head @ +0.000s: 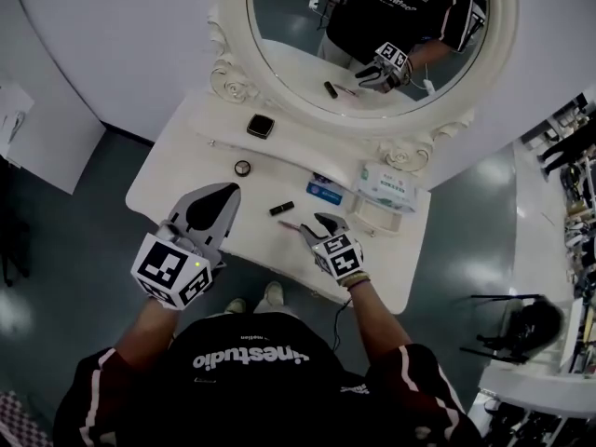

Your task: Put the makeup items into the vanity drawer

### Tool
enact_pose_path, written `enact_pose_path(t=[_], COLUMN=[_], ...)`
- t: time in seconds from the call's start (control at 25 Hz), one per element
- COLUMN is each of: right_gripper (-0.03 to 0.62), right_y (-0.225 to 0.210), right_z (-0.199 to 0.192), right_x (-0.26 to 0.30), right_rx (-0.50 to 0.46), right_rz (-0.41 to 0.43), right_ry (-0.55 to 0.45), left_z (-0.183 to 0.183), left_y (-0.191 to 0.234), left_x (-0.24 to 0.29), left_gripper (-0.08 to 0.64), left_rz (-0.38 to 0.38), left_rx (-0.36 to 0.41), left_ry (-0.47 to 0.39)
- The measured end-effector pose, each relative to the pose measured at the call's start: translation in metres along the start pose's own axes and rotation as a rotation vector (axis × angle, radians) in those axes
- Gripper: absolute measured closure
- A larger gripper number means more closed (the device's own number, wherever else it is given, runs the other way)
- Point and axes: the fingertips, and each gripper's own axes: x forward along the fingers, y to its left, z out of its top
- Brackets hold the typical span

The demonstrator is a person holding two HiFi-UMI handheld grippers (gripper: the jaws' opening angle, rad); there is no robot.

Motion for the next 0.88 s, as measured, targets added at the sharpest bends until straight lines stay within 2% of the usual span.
enact_pose_path(t=[0.32, 0.68, 0.88], right_gripper=[0.420, 0.422, 0.436], right_y=[0.014, 0.012, 0.015], right_z=[-0.031, -0.048, -0.053], right_x=[0.037, 0.059, 0.062], right_rx=[-0.055, -0.037, -0.063], right_rz=[0.082, 0.102, 0.112], right_ry=[0.094, 0.139, 0.170], left_z=[-0.007, -0.019, -0.019], left_y=[0.008, 0.021, 0.026], left_x=[-0.004, -0.011, -0.013], left_gripper=[0.555, 0.555, 0.555], left_rz=[0.060, 0.117, 0.132], left_rx=[0.002, -0.011, -0.020], left_ry=[0.027, 0.051, 0.055])
